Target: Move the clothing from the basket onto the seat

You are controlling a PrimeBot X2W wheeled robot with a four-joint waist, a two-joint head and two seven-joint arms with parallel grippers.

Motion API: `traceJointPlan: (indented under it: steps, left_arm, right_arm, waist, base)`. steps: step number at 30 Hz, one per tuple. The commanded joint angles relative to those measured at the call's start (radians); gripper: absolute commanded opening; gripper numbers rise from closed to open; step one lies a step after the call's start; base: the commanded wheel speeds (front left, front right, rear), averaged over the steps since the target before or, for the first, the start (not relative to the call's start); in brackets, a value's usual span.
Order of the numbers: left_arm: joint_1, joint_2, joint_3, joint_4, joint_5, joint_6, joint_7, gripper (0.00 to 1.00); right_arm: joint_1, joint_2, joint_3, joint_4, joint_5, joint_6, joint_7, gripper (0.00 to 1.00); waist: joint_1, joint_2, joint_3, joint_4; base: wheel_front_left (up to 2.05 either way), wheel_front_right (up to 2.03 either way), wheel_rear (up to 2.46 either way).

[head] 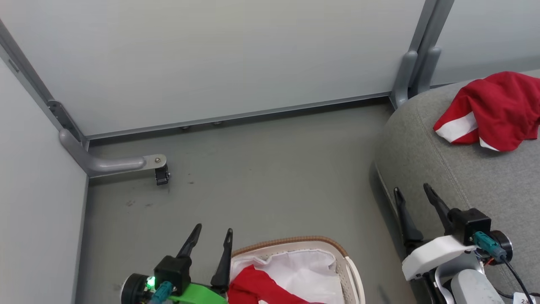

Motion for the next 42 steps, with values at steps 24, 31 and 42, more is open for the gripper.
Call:
traceJointPlan:
  steps: [24,31,42]
  left_arm:
    - [-0.436,0.046,-0.534,0.637,-0.114,-0.024,0.096,1.00]
    - [-0.525,0.080,-0.651,0.713,-0.186,-0.023,0.127,1.00]
    - [-0.615,0.117,-0.777,0.772,-0.264,-0.023,0.132,1.00]
  right_arm:
    - [-0.181,-0.003,-0.001,-0.080,0.000,-0.001,-0.001,1.00]
    - [-0.228,-0.003,0.031,-0.101,0.021,-0.001,-0.001,1.00]
    - [-0.272,-0.003,0.073,-0.116,0.064,-0.001,-0.001,1.00]
  waist:
    - [0.0000,0.0000,0.436,-0.159]
    - [0.0000,0.0000,0.554,-0.194]
    - [0.0000,0.0000,0.674,-0.230]
  base:
    - [0.00,0.00,0.00]
    - [0.00,0.00,0.00]
    - [0.00,0.00,0.00]
